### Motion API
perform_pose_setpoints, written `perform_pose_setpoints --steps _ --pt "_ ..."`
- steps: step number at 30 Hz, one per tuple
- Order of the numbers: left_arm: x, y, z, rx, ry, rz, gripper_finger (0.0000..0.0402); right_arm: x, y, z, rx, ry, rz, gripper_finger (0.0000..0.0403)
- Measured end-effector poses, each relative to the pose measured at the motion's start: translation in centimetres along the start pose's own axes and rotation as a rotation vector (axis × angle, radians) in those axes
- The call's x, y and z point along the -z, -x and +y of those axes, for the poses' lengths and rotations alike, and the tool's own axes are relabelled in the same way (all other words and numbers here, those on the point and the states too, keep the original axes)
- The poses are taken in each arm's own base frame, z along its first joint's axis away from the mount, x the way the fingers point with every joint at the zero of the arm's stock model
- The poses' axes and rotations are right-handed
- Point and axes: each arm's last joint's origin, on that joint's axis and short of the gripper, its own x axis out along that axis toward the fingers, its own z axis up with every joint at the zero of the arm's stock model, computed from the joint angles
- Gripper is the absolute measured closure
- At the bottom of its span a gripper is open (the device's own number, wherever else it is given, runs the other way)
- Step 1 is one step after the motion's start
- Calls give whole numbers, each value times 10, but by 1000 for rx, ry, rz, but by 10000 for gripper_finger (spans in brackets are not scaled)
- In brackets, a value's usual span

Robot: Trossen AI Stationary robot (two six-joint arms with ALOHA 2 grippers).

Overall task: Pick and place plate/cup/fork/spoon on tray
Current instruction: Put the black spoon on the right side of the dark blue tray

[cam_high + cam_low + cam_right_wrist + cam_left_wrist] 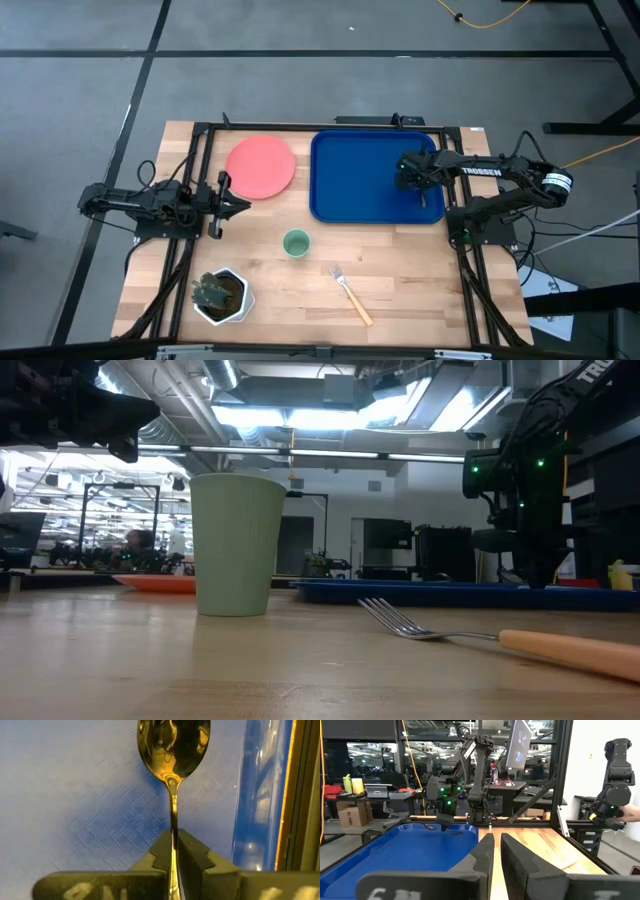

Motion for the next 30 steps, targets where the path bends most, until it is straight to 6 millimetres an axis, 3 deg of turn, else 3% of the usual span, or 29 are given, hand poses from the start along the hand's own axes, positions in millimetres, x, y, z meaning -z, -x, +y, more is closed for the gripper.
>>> perform_pose_setpoints --steps 30 --pt "0 0 0 0 -1 0 374 3 2 4 3 -23 -30 379"
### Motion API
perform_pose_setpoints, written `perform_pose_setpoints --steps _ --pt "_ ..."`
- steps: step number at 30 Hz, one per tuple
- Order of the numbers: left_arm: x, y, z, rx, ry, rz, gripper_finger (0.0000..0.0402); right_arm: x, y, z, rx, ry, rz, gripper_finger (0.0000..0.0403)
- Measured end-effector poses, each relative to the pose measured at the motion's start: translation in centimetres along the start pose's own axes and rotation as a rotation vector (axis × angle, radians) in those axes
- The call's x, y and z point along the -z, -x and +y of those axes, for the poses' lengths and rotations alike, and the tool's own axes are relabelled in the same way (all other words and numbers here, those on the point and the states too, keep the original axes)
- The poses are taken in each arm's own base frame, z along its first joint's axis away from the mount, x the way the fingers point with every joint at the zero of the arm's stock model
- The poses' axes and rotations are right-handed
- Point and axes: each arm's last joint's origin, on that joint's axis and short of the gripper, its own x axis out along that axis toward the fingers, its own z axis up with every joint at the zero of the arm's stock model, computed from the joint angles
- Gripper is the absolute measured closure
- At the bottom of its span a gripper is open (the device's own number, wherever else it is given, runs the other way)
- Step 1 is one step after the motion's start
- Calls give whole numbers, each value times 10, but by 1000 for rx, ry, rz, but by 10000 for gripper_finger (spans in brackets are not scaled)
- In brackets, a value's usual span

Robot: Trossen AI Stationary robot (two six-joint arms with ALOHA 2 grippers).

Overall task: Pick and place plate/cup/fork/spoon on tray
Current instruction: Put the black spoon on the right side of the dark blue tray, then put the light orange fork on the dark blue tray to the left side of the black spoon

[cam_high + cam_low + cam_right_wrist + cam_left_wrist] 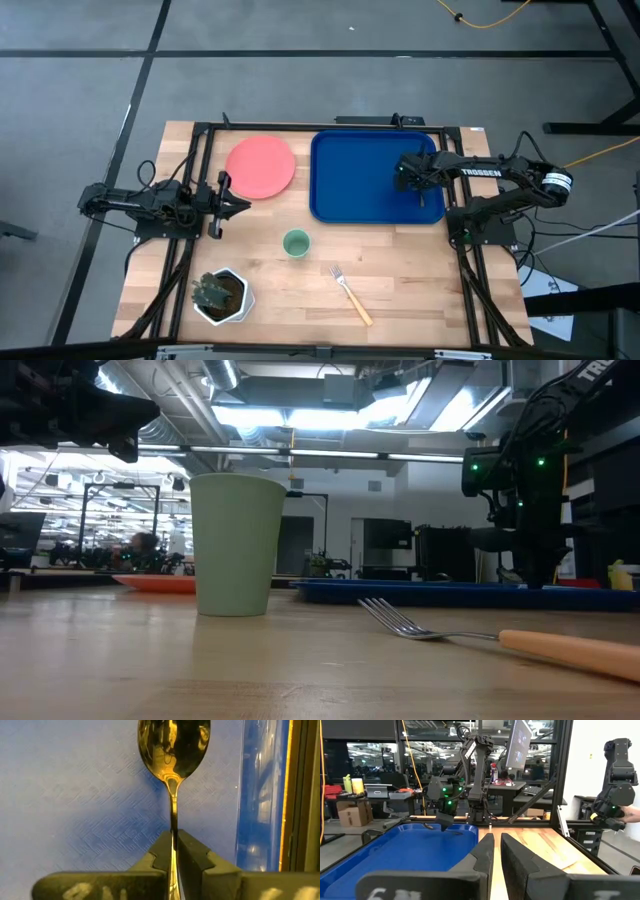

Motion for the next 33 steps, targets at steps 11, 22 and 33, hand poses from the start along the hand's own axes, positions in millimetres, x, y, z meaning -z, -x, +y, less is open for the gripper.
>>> perform_pose_setpoints --steps 11,22,33 --pt "0 0 0 0 0 0 374 0 0 0 -4 1 -4 361" --pt "0 0 1 -18 0 -1 374 0 0 0 -1 -25 -1 354" --pt "0 0 1 -18 0 -1 374 17 8 25 -238 112 84 353"
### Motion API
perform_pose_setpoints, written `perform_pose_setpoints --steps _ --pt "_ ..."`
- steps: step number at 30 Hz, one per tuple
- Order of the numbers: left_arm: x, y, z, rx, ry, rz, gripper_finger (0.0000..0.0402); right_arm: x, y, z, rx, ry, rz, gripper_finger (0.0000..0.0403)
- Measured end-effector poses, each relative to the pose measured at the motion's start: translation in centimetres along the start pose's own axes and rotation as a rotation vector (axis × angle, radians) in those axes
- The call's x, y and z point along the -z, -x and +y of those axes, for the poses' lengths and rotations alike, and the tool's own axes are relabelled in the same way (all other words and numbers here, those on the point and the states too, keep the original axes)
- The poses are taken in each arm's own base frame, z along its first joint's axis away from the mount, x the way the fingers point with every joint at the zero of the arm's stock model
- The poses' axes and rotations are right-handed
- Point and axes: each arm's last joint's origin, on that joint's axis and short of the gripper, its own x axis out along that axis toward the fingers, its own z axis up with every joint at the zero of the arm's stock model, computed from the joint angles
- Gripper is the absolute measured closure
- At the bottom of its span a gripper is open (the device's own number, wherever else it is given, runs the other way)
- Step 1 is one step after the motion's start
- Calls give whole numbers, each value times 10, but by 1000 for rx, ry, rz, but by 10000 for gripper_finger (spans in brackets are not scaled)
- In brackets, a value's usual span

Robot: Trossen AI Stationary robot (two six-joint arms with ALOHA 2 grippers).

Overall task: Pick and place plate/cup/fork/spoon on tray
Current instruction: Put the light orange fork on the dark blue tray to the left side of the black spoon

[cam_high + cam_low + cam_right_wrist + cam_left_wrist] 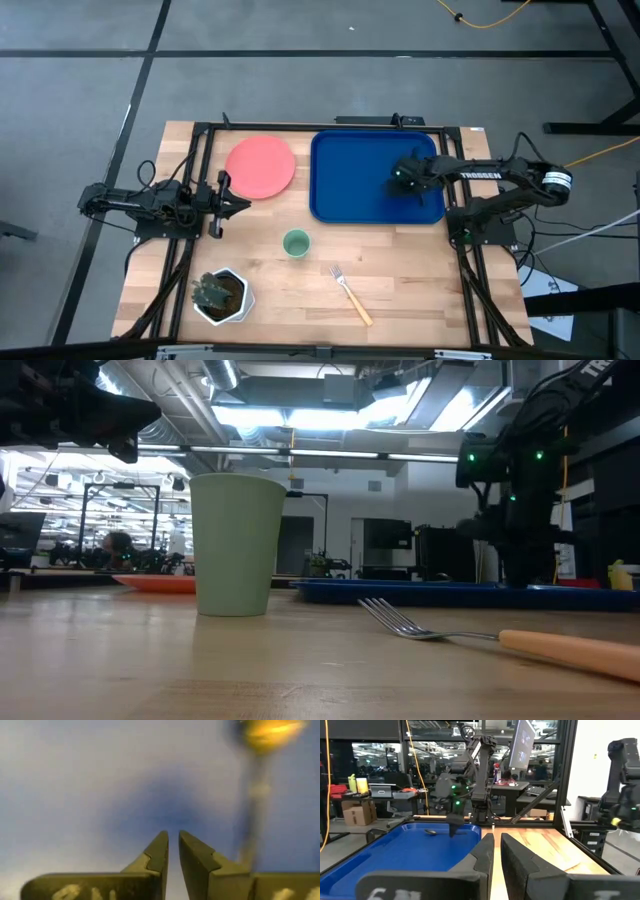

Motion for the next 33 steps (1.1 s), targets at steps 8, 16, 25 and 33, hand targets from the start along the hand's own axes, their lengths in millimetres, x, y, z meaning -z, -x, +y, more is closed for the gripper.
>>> perform_pose_setpoints --steps 8,16,25,33 --pt "0 0 0 0 0 0 374 35 22 59 -394 192 -85 353" --pt "0 0 0 -7 -20 1 374 77 72 108 -779 330 -244 353" --pt "1 0 1 -31 -34 11 374 143 113 140 -1330 423 -338 353" --pt "1 0 1 -26 15 9 374 192 117 171 -1499 406 -551 353"
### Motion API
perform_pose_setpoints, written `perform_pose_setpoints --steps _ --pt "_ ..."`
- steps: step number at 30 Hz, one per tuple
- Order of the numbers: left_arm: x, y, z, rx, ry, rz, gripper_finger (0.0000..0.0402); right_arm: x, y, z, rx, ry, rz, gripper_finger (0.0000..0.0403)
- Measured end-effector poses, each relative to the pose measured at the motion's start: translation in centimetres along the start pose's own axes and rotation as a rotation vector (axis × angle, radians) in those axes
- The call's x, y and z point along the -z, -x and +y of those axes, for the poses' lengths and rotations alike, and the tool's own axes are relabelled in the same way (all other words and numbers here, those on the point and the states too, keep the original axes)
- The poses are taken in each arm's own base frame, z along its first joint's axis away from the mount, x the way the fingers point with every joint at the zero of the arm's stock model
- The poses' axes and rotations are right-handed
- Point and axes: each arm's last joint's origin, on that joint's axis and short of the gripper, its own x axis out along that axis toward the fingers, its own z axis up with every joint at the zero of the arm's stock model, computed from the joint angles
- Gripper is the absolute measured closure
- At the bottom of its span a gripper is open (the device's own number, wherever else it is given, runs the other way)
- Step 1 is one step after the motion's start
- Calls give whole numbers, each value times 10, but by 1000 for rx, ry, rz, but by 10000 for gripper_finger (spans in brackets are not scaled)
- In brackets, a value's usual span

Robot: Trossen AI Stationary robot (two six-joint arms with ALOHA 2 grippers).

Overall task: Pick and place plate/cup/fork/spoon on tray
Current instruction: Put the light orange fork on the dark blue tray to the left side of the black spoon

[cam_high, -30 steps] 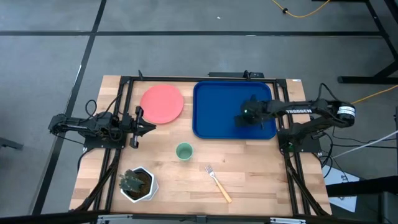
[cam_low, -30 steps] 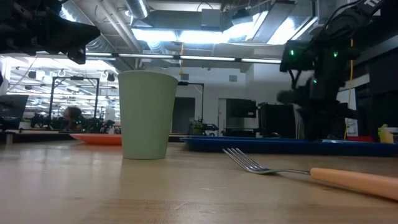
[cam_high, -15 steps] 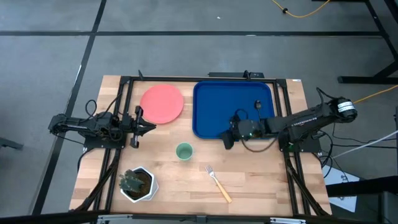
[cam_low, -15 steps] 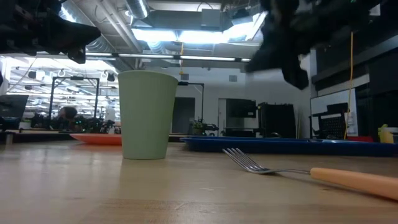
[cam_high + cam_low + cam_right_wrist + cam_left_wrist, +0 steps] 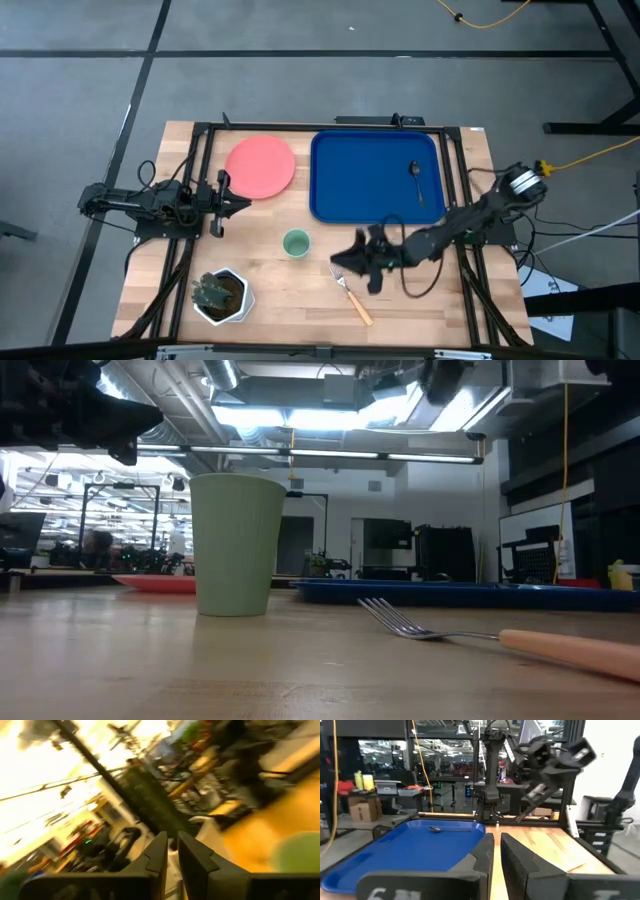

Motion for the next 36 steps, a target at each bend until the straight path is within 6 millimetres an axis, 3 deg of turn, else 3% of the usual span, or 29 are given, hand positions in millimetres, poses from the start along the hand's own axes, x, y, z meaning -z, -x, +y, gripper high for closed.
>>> perform_pose_setpoints --steps 4,8,10,12,17,22,31,36 --pt "0 0 0 7 114 2 374 -1 -41 39 -172 49 -16 353" --pt "1 0 0 7 174 7 374 -11 -83 84 -280 299 40 353" --pt "2 0 -1 20 218 26 374 -16 -98 99 -218 349 194 353" --pt "3 0 -2 54 247 43 374 -19 -108 106 -16 303 350 353" --pt "3 0 -5 157 272 61 374 -15 -111 93 604 56 566 353" --pt "3 1 -7 227 272 74 374 10 -101 71 957 -94 668 354" --pt "3 1 -7 255 275 79 374 82 -104 27 1124 -254 907 354" --pt "3 1 -7 255 275 79 374 93 -101 17 1201 -303 950 354"
